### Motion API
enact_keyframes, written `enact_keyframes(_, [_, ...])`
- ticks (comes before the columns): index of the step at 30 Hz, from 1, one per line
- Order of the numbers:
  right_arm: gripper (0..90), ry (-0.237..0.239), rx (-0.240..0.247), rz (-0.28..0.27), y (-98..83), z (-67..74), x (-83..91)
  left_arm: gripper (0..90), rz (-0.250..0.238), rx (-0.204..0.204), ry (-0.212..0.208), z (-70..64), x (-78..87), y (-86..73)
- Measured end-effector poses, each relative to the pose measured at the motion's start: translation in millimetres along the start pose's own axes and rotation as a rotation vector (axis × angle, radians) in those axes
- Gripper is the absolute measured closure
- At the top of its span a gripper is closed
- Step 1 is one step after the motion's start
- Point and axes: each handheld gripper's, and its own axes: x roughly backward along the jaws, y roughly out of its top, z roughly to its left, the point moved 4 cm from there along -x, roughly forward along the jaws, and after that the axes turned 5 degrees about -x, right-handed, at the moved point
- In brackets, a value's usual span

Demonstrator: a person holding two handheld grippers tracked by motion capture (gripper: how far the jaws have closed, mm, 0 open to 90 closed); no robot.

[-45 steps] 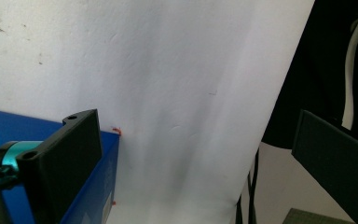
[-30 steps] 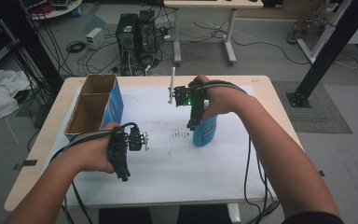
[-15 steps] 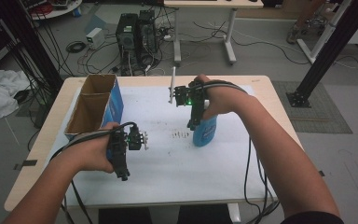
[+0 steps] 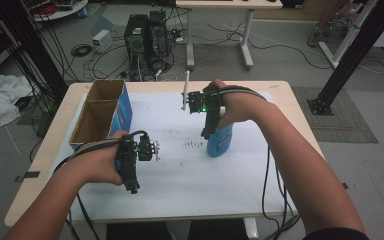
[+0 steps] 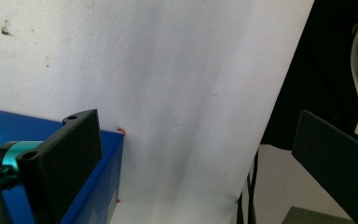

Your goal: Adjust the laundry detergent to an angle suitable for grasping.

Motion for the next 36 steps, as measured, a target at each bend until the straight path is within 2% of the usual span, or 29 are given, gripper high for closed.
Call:
enact_keyframes(14, [12.8,-0.007,0.0,-0.012,-2.9,1.8,5.0,1.7,-0.005,-0.013,0.001,-0.7,2.1,6.0])
enact_keyframes(18, [12.8,0.01,-0.002,-0.035,-3.1,-1.0,7.1,1.7,-0.002,-0.021,-0.001,1.9,2.8,6.0])
enact_keyframes(21, [12.7,0.004,-0.011,-0.038,-5.2,-3.4,9.0,1.7,-0.007,-0.016,0.002,3.9,3.8,5.8])
enact_keyframes(26, [12.8,0.001,-0.015,-0.064,-7.3,-1.8,19.0,1.7,-0.003,-0.015,0.002,6.0,3.7,5.8])
enact_keyframes(28, [12.8,-0.015,-0.007,-0.072,-8.9,1.0,29.2,1.7,-0.007,-0.012,0.004,5.6,4.2,6.2])
enact_keyframes(32, [12.8,-0.027,-0.008,-0.079,-13.7,3.6,37.7,1.7,-0.004,-0.015,0.005,3.8,5.7,6.8])
enact_keyframes(36, [12.8,-0.049,-0.028,-0.075,-26.2,6.2,45.7,1.7,-0.003,-0.013,0.005,2.8,7.1,6.7])
